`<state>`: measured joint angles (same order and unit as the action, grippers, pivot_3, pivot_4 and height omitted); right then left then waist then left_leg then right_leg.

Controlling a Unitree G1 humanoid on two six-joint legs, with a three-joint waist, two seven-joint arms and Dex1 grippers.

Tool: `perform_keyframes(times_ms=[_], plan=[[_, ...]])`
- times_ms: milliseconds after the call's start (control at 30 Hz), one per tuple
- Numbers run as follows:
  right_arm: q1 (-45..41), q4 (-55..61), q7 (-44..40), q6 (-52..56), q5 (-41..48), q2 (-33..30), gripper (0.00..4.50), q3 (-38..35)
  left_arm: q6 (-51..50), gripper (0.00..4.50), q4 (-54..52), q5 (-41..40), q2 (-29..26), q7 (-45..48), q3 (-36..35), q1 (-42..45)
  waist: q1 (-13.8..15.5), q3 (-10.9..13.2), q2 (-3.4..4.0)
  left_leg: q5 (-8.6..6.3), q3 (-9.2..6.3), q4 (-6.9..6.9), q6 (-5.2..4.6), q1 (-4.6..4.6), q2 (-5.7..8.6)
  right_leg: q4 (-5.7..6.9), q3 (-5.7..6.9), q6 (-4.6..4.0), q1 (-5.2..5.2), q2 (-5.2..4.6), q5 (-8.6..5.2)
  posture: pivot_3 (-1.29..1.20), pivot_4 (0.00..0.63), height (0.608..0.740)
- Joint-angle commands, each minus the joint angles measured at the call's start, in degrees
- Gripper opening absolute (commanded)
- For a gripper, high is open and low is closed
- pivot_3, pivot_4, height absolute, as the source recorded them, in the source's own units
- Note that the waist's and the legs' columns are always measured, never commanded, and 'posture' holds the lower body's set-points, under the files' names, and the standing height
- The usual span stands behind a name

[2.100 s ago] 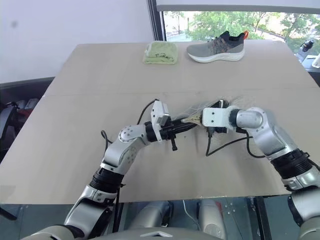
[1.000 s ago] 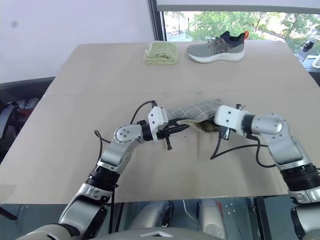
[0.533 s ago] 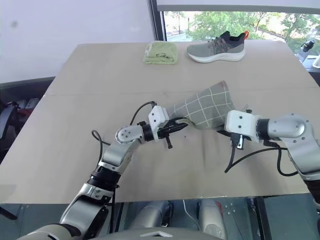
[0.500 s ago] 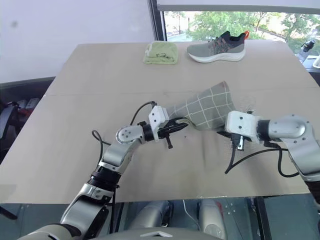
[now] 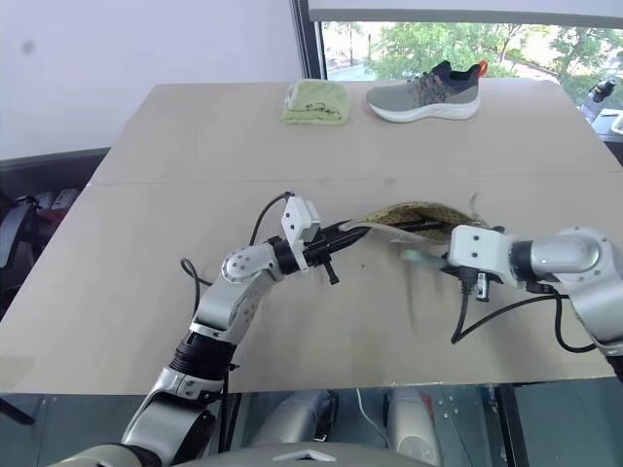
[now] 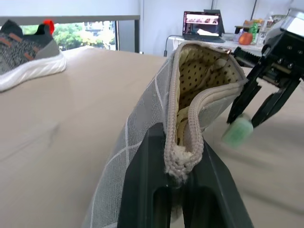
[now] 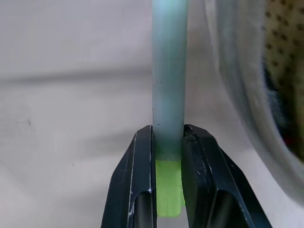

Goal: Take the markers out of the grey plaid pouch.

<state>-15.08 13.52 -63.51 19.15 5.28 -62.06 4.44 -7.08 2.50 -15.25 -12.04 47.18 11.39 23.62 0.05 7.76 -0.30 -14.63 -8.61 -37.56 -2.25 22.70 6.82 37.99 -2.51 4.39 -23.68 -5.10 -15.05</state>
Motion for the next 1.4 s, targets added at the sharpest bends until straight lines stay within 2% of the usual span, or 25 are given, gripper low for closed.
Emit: perform_keyframes(times_ms=[33,200,233,300,367,467,600,700,833,933,967,1067,1233,1400], plan=[[-0.2,-6.4,0.2,-3.3,-2.4,-5.0,0.24,-5.2,0.3,0.0,-3.5,-0.6,-0.3,-0.3,-0.6,-0.2,0.4,0.0,0.0,0.0,0.01,0.0,0.0,0.0,0.01,0.0,0.0,0.0,0.0,0.03,0.0,0.0,0.15,0.74],[0.5,-16.8,3.3,-8.6,-7.8,-7.5,0.24,-4.2,0.4,0.0,-4.0,-0.5,-0.7,-0.2,-0.3,-0.7,0.7,0.0,0.01,0.0,0.01,0.03,0.0,0.0,-0.03,-0.02,0.0,0.0,-0.01,0.02,0.0,0.0,0.15,0.74],[0.4,-18.4,4.0,-9.9,-8.8,-7.5,1.34,-3.9,0.5,0.0,-3.9,-0.4,-0.8,-0.2,-0.3,-0.7,0.7,0.0,0.01,0.0,0.07,0.03,0.0,0.0,-0.03,-0.01,-0.04,0.0,-0.02,0.02,0.0,0.0,0.15,0.74],[0.3,-20.2,4.6,-11.3,-9.3,-7.0,2.13,-4.0,0.6,0.0,-4.0,-0.3,-1.0,-0.3,-0.4,-0.8,0.6,0.0,0.02,0.0,0.1,0.03,0.0,-0.01,-0.03,0.0,-0.06,0.0,-0.02,0.01,0.0,0.0,0.15,0.74],[0.1,-20.0,5.1,-11.7,-8.9,-6.0,3.23,-4.7,0.5,0.0,-4.1,-0.3,-1.2,-0.2,-0.4,-0.9,0.6,0.0,0.02,0.0,0.13,0.03,0.0,-0.04,-0.04,0.01,-0.1,0.0,-0.02,0.02,0.0,0.0,0.15,0.74],[-1.4,-18.2,5.1,-10.6,-6.5,-4.3,4.48,-6.3,0.4,0.0,-4.4,-0.4,-1.5,-0.1,-0.5,-1.1,0.6,0.0,0.02,0.0,0.13,0.03,0.0,-0.05,-0.06,0.02,-0.11,0.0,-0.02,0.02,0.0,0.0,0.15,0.74],[-6.4,-12.0,3.9,-6.5,3.7,0.8,4.48,-10.3,0.2,0.0,-4.5,-0.5,-2.0,0.1,-0.4,-1.0,0.4,0.0,0.02,0.0,0.16,0.03,0.0,-0.05,-0.06,0.03,-0.15,0.0,-0.02,0.03,0.0,0.0,0.15,0.74],[-9.4,-5.8,3.1,-1.9,11.5,5.5,3.56,-11.4,0.1,0.0,-4.4,-0.4,-2.3,0.4,-0.3,-0.8,0.3,0.0,0.01,0.0,0.15,0.04,0.0,-0.07,-0.09,0.03,-0.15,0.0,-0.01,0.02,0.0,0.0,0.15,0.74],[-9.6,-0.3,1.8,0.7,17.5,9.2,1.68,-11.3,0.4,0.0,-4.2,0.0,-2.4,0.6,0.2,-0.7,1.0,0.0,-0.08,-0.01,-0.03,0.03,0.0,0.01,-0.06,-0.06,0.03,0.0,0.02,0.01,0.0,0.0,0.15,0.74],[-9.4,1.8,0.9,1.5,18.5,10.3,0.2,-9.5,0.7,0.0,-4.1,0.2,-2.4,0.9,0.5,-0.6,1.0,0.0,-0.08,-0.01,-0.05,-0.04,-0.01,0.09,0.03,-0.08,0.05,0.0,0.01,-0.01,0.0,0.0,0.15,0.74],[-9.5,2.0,0.9,2.0,18.8,10.7,0.02,-9.2,0.7,0.0,-4.2,0.2,-2.3,1.0,0.6,-0.6,0.9,0.0,-0.08,-0.01,-0.04,-0.04,-0.01,0.09,0.03,-0.08,0.03,0.0,0.01,-0.02,0.0,0.0,0.15,0.74],[-9.8,1.5,0.7,1.2,16.6,11.0,0.02,-6.7,0.5,0.0,-4.5,-0.1,-2.2,1.2,0.8,-0.6,0.7,0.0,-0.08,-0.01,-0.05,-0.04,-0.01,0.07,0.0,-0.04,0.03,0.0,0.0,-0.04,0.0,0.0,0.15,0.74],[-11.5,-5.9,2.6,-7.1,5.0,11.4,0.02,0.8,-1.2,0.0,-6.3,-2.1,-1.7,2.3,0.8,-0.8,0.5,0.0,-0.07,-0.01,0.01,-0.04,0.0,0.0,-0.04,0.02,0.0,0.0,0.0,-0.02,0.0,0.0,0.15,0.74],[-13.0,-8.7,1.9,-10.3,2.2,12.5,0.02,2.9,-6.5,0.0,-9.7,-6.0,-1.3,3.0,0.4,-0.4,0.6,0.0,-0.08,-0.01,0.01,-0.06,0.0,0.02,-0.03,0.0,-0.01,0.0,-0.01,0.0,0.0,0.0,0.15,0.74]])
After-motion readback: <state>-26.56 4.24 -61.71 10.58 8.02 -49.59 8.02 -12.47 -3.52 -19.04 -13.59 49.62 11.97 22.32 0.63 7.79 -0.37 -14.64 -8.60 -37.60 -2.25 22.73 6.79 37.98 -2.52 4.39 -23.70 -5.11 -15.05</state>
